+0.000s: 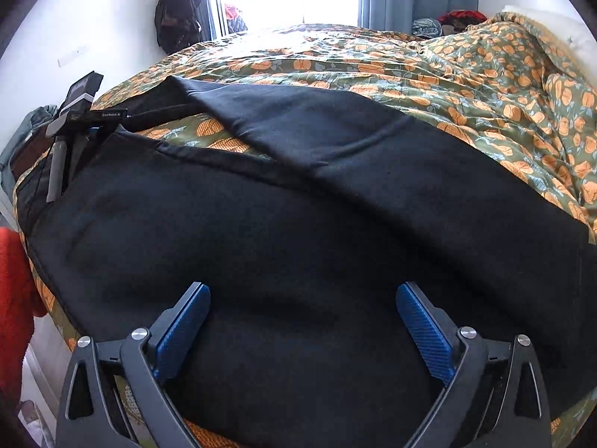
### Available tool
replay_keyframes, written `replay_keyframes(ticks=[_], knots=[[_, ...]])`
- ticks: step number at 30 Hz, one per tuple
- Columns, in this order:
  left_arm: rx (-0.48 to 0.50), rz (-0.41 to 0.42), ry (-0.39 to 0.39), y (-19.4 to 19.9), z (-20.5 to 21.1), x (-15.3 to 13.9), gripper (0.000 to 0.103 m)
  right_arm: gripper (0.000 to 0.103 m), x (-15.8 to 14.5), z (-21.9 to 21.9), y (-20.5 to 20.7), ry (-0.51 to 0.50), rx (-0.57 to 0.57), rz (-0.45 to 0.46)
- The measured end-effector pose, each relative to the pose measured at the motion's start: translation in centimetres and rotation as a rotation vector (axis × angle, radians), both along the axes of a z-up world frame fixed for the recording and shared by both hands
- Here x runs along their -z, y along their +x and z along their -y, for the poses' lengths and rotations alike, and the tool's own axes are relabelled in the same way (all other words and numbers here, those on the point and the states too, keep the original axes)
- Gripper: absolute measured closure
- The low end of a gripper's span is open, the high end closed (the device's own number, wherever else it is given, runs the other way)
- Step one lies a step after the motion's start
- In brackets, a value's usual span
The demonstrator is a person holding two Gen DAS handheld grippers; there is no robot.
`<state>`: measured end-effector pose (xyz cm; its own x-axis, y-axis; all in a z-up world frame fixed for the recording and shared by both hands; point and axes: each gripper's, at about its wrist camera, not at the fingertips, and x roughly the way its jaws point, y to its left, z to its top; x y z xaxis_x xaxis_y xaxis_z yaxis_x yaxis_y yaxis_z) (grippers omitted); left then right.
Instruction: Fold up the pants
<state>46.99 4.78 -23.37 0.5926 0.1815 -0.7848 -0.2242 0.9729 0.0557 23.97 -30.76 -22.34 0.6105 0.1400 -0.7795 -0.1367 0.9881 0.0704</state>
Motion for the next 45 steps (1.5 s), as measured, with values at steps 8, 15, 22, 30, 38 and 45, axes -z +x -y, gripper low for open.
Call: replay_keyframes(ticks=[8, 15, 22, 30, 38, 45], knots=[[0.000, 0.000, 0.000, 0.00, 0.01, 0.00, 0.001, 0.000, 0.07, -0.72, -0.04, -0.025, -0.011, 0.012], [-0.001, 0.000, 0.000, -0.01, 0.01, -0.01, 0.000, 0.000, 0.10, -0.63, -0.06, -0.023, -0.017, 0.015], [-0.001, -0.001, 0.000, -0.01, 0.00, -0.01, 0.001, 0.000, 0.11, -0.66, -0.05, -0.022, -0.018, 0.017], [-0.020, 0.003, 0.007, -0.02, 0.01, -0.01, 0.001, 0.000, 0.13, -0.64, -0.05, -0.023, -0.018, 0.017], [-0.020, 0.002, 0.007, -0.02, 0.02, -0.01, 0.001, 0.000, 0.14, -0.65, -0.05, -0.022, -0.018, 0.017], [-0.021, 0.002, 0.008, -0.02, 0.02, -0.01, 0.000, 0.000, 0.15, -0.72, -0.03, -0.023, -0.018, 0.018]])
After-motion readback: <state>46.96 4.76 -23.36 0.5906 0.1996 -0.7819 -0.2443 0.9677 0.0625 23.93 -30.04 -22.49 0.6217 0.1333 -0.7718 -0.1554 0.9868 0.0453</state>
